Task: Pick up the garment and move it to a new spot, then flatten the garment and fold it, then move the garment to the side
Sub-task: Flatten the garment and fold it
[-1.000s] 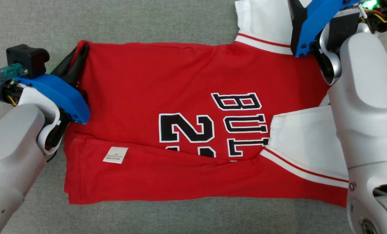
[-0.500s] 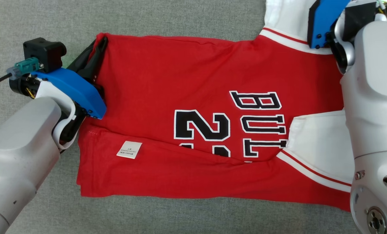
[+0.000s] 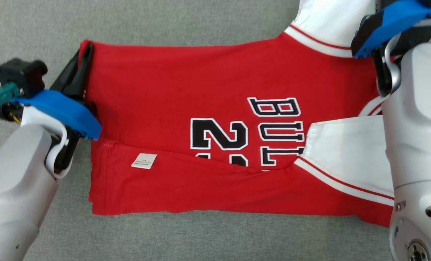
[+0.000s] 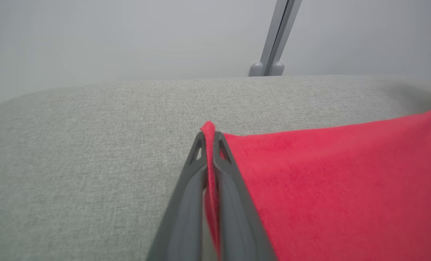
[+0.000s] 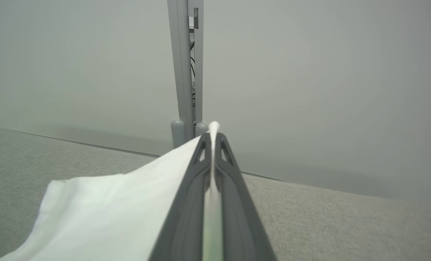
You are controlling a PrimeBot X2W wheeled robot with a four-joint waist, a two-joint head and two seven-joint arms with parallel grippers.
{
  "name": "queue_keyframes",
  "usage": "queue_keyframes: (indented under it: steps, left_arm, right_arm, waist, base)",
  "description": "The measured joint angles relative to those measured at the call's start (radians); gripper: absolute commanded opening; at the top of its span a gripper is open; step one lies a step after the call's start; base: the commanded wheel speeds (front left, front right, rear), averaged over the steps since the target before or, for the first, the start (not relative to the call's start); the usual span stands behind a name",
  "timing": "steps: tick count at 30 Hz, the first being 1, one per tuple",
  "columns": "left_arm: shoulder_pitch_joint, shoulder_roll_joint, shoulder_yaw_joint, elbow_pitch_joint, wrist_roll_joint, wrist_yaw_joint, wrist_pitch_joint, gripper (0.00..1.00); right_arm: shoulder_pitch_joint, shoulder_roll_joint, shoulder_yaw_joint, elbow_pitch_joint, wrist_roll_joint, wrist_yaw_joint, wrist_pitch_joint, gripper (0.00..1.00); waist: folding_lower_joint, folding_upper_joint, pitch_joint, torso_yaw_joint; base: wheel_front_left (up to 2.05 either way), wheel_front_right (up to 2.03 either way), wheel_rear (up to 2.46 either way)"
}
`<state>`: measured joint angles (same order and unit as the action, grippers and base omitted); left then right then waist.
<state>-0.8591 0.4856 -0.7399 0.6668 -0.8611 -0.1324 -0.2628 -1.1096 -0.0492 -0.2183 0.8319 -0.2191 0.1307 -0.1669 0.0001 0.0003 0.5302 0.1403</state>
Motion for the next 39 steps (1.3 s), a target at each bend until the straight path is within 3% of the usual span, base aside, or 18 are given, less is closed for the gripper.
queue_keyframes:
  steps: [9, 15, 20, 26, 39]
  left_arm:
    - [0.172, -0.026, 0.137, 0.014, 0.113, 0.000, 0.000, 0.00]
    - [0.271, -0.036, 0.184, 0.054, 0.144, 0.000, 0.000, 0.00]
    - [0.342, -0.040, 0.221, 0.081, 0.162, 0.000, 0.000, 0.00]
    - [0.432, -0.049, 0.249, 0.118, 0.189, 0.000, 0.000, 0.00]
    - [0.551, -0.104, 0.352, 0.112, 0.258, 0.000, 0.000, 0.03]
  right_arm:
    - [0.159, 0.000, 0.119, 0.019, 0.262, 0.000, -0.091, 0.00]
    - [0.388, 0.000, 0.255, -0.140, 0.460, 0.000, -0.095, 0.00]
    - [0.580, 0.000, 0.318, -0.236, 0.536, 0.000, -0.095, 0.00]
    - [0.731, 0.001, 0.344, -0.266, 0.617, 0.000, -0.095, 0.00]
    - [0.806, 0.001, 0.336, -0.212, 0.619, 0.000, -0.095, 0.00]
  waist:
    - [-0.0002, -0.0002, -0.120, -0.061]
    - [-0.0003, -0.0003, -0.194, -0.110]
    - [-0.0004, -0.0004, -0.250, -0.142]
    - [-0.0004, -0.0004, -0.304, -0.173]
    - [-0.0001, -0.0004, -0.349, -0.168]
  base:
    - [0.00, 0.00, 0.00]
    - [0.00, 0.00, 0.00]
    - [0.00, 0.00, 0.00]
    - [0.00, 0.00, 0.00]
    - [0.00, 0.00, 0.00]
